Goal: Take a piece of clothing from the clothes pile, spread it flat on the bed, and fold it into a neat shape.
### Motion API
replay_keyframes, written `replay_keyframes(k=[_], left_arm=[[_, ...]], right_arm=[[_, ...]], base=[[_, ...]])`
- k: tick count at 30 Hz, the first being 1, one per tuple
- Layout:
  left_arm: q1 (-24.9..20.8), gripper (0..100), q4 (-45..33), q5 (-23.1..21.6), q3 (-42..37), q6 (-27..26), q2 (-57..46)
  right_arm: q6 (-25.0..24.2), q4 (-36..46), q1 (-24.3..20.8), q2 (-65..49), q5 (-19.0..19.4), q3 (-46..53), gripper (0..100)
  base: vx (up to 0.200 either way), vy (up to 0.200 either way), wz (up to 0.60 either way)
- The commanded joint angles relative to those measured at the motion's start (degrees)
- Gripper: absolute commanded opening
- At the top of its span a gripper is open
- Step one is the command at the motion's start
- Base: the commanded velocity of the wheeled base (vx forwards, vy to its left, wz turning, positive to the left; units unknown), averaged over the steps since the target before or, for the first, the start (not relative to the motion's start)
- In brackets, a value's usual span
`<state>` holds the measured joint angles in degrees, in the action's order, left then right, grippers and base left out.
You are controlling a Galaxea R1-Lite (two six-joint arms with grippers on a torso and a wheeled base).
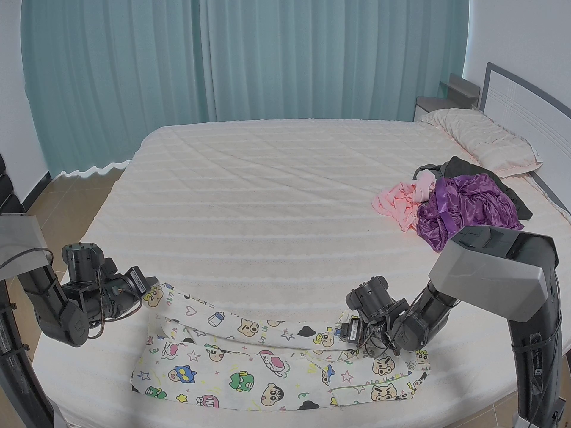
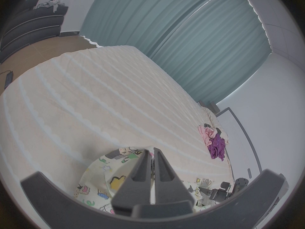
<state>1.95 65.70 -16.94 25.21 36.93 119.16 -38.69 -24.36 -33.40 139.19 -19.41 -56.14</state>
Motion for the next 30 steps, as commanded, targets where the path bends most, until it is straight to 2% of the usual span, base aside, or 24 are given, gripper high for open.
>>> replay_keyframes(k=[1,3,5,8,11,12,13,14,16,20,24,25,30], left_arm=[[1.65,0,-0.04,-1.07,1.16,-0.01,2.04],[2.09,0,-0.66,-3.97,0.72,-0.01,2.30],[2.27,0,-2.24,-5.03,0.45,-0.27,2.57],[2.27,0,-5.84,-5.03,0.45,-1.15,2.57],[2.71,0,-9.18,-5.03,0.19,-4.58,2.92],[2.88,0,-9.62,-4.94,-0.42,-6.87,3.53],[2.88,0,-9.62,-4.94,-0.42,-6.87,3.53],[3.32,0,-9.62,-4.85,-1.22,-10.73,4.85],[3.41,0,-9.53,-4.32,-1.66,-14.16,6.61],[3.06,0,-9.27,-1.25,-1.48,-16.01,8.98],[2.97,0,-9.27,-0.55,-1.13,-16.18,10.04],[3.06,100,-9.45,-0.55,-1.04,-16.27,10.04],[3.32,100,-9.27,-0.46,-0.60,-16.53,10.39]], right_arm=[[-0.07,-0.08,0.00,0.03,0.07,0.24,100],[-0.15,-0.08,0.00,0.03,0.07,0.33,100],[-0.15,-0.08,0.00,-0.06,0.07,0.33,100],[-0.15,-0.08,0.00,-0.06,0.07,0.33,100],[-0.15,-0.08,0.00,-0.15,0.07,0.50,100],[-0.15,-0.08,0.00,-0.15,0.07,0.50,100],[-0.15,-0.08,0.00,-0.15,0.07,0.50,100],[-0.15,0.01,0.00,-0.15,0.07,0.50,100],[-0.15,-0.08,0.00,-0.15,0.07,0.50,100],[-0.15,0.01,0.00,-0.15,0.07,0.59,100],[-0.15,0.01,0.00,-0.15,0.07,0.59,100],[-0.15,0.01,0.00,-0.15,0.07,0.59,100],[-0.15,0.01,0.00,-0.15,0.07,0.59,100]], base=[[0.000,0.000,0.00],[0.000,0.000,0.00],[0.000,0.000,0.00],[0.000,0.000,0.00],[0.000,0.000,0.00],[0.000,0.000,0.00],[0.000,0.000,0.00],[0.000,0.000,0.00],[0.000,0.000,0.00],[0.000,0.000,0.00],[0.000,0.000,0.00],[0.000,0.000,0.00],[0.000,0.000,0.00]])
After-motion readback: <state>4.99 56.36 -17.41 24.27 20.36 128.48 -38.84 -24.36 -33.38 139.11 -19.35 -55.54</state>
